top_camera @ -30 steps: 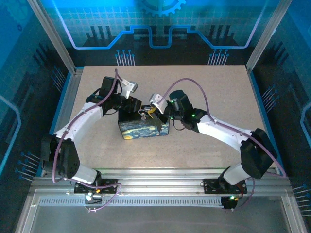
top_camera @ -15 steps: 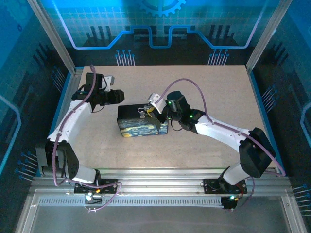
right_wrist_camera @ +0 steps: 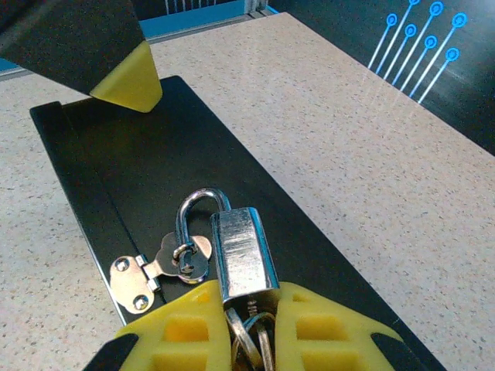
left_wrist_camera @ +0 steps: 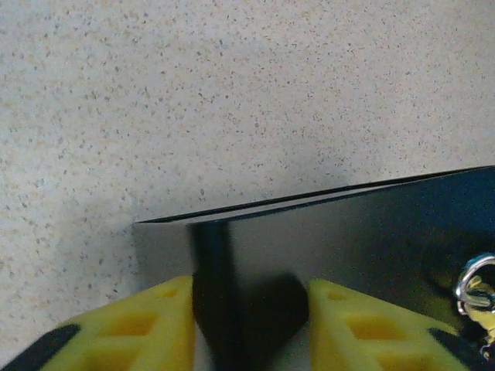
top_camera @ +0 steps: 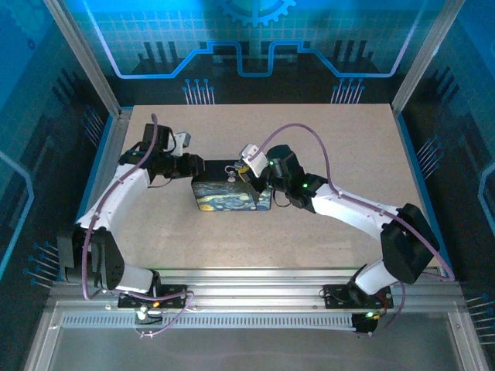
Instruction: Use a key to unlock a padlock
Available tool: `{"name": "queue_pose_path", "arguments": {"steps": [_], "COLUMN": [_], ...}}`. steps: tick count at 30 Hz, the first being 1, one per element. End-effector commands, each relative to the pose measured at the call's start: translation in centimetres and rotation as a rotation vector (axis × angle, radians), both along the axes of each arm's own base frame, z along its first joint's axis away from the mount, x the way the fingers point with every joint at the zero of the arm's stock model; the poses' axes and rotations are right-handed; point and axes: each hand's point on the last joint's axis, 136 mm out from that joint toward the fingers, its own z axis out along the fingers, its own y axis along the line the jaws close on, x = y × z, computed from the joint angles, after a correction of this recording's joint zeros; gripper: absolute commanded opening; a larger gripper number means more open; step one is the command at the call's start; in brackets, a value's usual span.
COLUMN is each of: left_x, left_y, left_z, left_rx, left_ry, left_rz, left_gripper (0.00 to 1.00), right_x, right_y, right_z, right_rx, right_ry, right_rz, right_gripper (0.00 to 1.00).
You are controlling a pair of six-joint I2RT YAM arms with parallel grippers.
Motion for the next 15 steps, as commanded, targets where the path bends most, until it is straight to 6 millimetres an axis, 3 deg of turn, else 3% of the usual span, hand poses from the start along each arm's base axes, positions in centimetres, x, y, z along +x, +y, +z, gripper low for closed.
{"name": "queue_pose_path", "arguments": {"steps": [1, 7, 11, 13, 15], "left_x": [-1.9, -1.6, -1.5, -1.4, -1.4], "left_y": [-3.9, -4.8, -4.8, -4.6, -4.4], "left_z": [-1.4, -1.6, -1.8, -1.9, -1.9], "left_rx": [-0.117, -0.137, -0.131, -0.107, -0.094], "left_ry": [0.102, 0.102, 0.103, 0.097, 0.101], "left_rz": [-0.131, -0.164, -0.174, -0.176, -0.179], "left_gripper": [0.30, 0.23, 0.21, 0.23, 0.23], "right_x": [0.0, -0.1, -1.1, -1.2, 0.1], "right_y": [-0.1, 0.9, 1.7, 1.2, -0.2], "right_z": [-1.7, -2.9, -4.4, -5.0, -5.0], "right_rx": [-0.036, -0.064, -0.139, -0.176, -0.185], "right_ry": [0.027, 0.027, -0.078, -0.127, -0.120], "right_rz": [-0.033, 0.002, 0.127, 0.177, 0.153], "right_gripper": [0.01, 0.01, 0.01, 0.01, 0.00]}}
